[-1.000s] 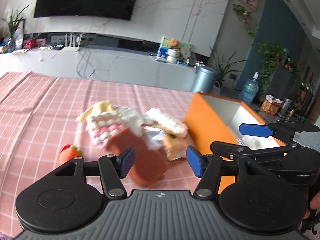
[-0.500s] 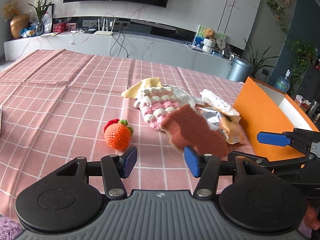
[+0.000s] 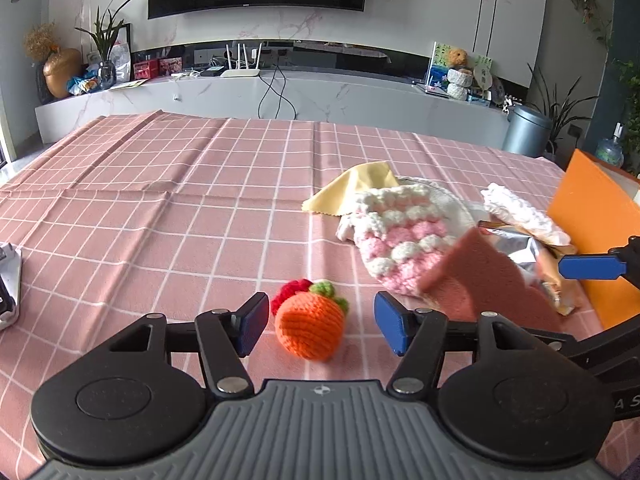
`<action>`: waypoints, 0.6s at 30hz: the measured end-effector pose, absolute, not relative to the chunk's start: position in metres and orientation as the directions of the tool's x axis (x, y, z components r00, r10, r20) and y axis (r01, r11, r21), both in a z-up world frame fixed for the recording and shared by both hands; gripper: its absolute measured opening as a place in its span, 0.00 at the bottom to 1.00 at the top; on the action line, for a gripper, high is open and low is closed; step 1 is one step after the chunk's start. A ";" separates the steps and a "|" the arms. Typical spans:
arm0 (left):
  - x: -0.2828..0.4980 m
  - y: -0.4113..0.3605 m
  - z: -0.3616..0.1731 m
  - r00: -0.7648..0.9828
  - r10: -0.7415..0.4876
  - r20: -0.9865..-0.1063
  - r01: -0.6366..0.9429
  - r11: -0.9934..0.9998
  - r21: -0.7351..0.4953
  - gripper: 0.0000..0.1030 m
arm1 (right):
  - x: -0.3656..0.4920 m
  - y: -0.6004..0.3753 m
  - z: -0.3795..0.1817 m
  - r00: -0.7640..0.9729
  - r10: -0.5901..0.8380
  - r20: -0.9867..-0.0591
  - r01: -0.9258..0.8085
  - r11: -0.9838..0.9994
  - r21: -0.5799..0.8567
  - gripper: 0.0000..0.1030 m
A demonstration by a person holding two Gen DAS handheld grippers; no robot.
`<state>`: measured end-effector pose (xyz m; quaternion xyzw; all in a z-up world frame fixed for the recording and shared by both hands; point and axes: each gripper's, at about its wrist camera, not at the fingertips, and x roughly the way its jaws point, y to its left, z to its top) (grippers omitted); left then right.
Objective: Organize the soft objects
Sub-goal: 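Grasp the red bear-shaped sponge with the right tool while the left tool approaches the crocheted strawberry, then close the left tool on the crocheted orange strawberry and lift it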
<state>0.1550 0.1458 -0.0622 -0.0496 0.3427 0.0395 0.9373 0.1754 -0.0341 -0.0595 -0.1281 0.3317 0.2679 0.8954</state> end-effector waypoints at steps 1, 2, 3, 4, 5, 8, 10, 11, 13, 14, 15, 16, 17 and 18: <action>0.158 0.147 -0.064 0.760 0.039 -0.648 -0.110 0.992 -0.069 0.69 | 0.179 -0.033 -0.061 0.630 0.395 -0.668 -0.564 0.824 -0.045 0.92; 0.160 0.149 -0.066 0.758 0.040 -0.651 -0.113 0.991 -0.070 0.69 | 0.182 -0.032 -0.063 0.624 0.398 -0.673 -0.565 0.824 -0.036 0.92; 0.163 0.150 -0.068 0.755 0.042 -0.654 -0.115 0.991 -0.069 0.69 | 0.185 -0.030 -0.065 0.616 0.403 -0.677 -0.568 0.823 -0.027 0.92; 0.165 0.151 -0.070 0.753 0.042 -0.657 -0.114 0.991 -0.067 0.69 | 0.187 -0.029 -0.067 0.610 0.405 -0.681 -0.570 0.821 -0.022 0.92; 0.166 0.152 -0.072 0.750 0.043 -0.660 -0.115 0.991 -0.066 0.69 | 0.189 -0.027 -0.069 0.605 0.406 -0.685 -0.572 0.820 -0.020 0.92; 0.172 0.155 -0.077 0.740 0.035 -0.672 -0.113 0.991 -0.073 0.69 | 0.194 -0.024 -0.074 0.589 0.412 -0.695 -0.579 0.816 -0.008 0.92; 0.175 0.155 -0.080 0.735 0.030 -0.677 -0.109 0.991 -0.074 0.67 | 0.197 -0.022 -0.077 0.579 0.417 -0.701 -0.582 0.813 0.003 0.91; 0.176 0.155 -0.081 0.734 0.026 -0.679 -0.104 0.992 -0.075 0.66 | 0.198 -0.021 -0.078 0.577 0.417 -0.702 -0.583 0.813 0.003 0.89; 0.178 0.154 -0.082 0.730 0.021 -0.683 -0.097 0.993 -0.073 0.59 | 0.200 -0.020 -0.081 0.571 0.417 -0.707 -0.584 0.812 0.007 0.84; 0.178 0.153 -0.083 0.729 0.023 -0.684 -0.096 0.993 -0.069 0.58 | 0.201 -0.020 -0.083 0.563 0.423 -0.710 -0.586 0.810 0.018 0.80; 0.178 0.152 -0.083 0.730 0.021 -0.683 -0.093 0.993 -0.069 0.55 | 0.201 -0.020 -0.083 0.553 0.431 -0.713 -0.590 0.807 0.030 0.78; 0.179 0.151 -0.084 0.727 0.017 -0.687 -0.089 0.994 -0.069 0.54 | 0.201 -0.020 -0.084 0.545 0.439 -0.714 -0.594 0.803 0.040 0.77; 0.179 0.150 -0.084 0.726 0.018 -0.687 -0.087 0.994 -0.066 0.53 | 0.201 -0.020 -0.085 0.541 0.442 -0.716 -0.598 0.800 0.043 0.76; 0.179 0.148 -0.084 0.726 0.020 -0.688 -0.087 0.994 -0.062 0.53 | 0.200 -0.019 -0.085 0.546 0.439 -0.714 -0.598 0.801 0.035 0.76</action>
